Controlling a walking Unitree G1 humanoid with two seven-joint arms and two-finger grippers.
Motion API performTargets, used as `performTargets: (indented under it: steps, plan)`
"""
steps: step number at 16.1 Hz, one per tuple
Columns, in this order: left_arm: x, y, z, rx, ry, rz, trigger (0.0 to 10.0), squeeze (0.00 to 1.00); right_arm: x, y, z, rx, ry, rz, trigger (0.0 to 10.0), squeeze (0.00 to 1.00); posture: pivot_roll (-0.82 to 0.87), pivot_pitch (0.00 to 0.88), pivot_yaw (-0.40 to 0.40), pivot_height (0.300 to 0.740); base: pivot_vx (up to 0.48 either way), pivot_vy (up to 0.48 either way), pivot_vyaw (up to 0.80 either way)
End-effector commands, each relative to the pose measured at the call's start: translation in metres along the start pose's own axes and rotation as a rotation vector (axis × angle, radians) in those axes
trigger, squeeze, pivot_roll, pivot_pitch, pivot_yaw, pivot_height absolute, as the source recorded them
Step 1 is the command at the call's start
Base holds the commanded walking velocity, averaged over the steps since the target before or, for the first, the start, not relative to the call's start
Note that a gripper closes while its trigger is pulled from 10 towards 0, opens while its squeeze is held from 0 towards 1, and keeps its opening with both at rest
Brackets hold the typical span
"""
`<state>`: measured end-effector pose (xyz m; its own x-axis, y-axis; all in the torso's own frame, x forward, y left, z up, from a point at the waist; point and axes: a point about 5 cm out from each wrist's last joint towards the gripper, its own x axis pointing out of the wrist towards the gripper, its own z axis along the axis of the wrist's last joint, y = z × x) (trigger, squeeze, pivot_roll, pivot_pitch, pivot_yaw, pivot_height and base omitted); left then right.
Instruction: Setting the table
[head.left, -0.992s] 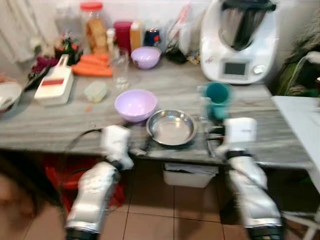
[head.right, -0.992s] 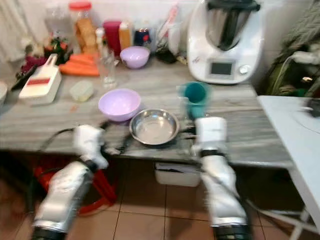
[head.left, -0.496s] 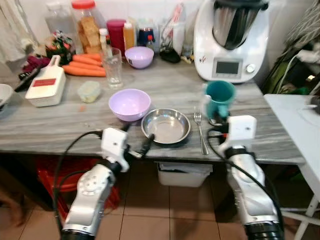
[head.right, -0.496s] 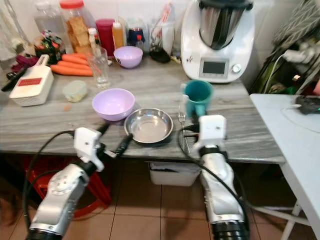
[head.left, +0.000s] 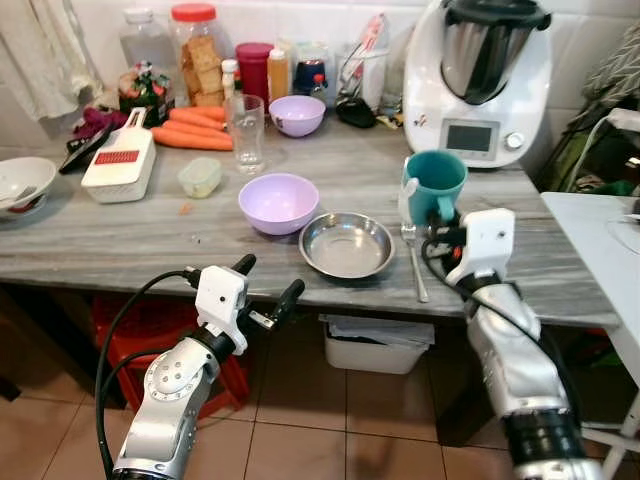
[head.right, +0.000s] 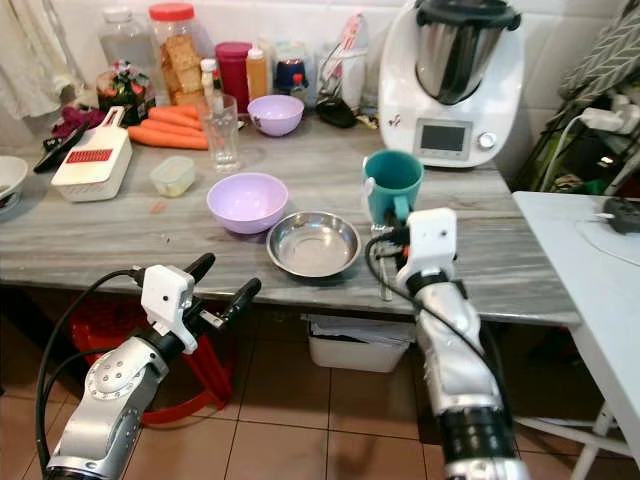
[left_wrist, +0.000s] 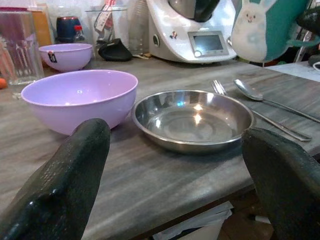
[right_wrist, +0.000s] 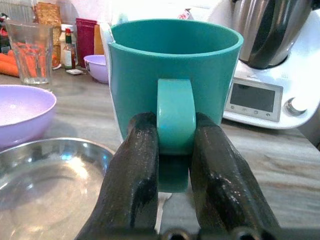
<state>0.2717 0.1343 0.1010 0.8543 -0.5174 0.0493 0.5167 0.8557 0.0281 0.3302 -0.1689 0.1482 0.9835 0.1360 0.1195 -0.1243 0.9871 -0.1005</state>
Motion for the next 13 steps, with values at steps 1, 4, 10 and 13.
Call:
performTargets:
  steps: [1, 4, 10, 13]
  plan:
    - [0.0, -0.003, 0.005, 0.019, -0.017, -0.021, 10.0, 0.0, 0.006, -0.008, 0.006, 0.001, -0.02, -0.004, 10.0, 0.0, 0.0, 0.028, -0.011, 0.74, 0.0, 0.0, 0.0]
    - [-0.003, -0.004, 0.008, 0.023, -0.022, -0.025, 10.0, 0.0, 0.023, -0.013, 0.008, 0.01, -0.008, 0.019, 10.0, 0.0, 0.01, 0.06, -0.006, 0.74, 0.0, 0.0, 0.0]
    - [-0.019, -0.007, 0.011, 0.021, 0.007, -0.032, 10.0, 0.0, 0.048, -0.016, 0.016, 0.027, -0.014, 0.012, 10.0, 0.0, 0.05, 0.128, 0.012, 0.74, 0.0, 0.0, 0.0]
    - [-0.024, -0.01, 0.015, 0.017, 0.012, -0.05, 10.0, 0.0, 0.058, -0.016, 0.017, 0.028, -0.002, 0.001, 10.0, 0.0, 0.07, 0.162, 0.019, 0.74, 0.0, 0.0, 0.0]
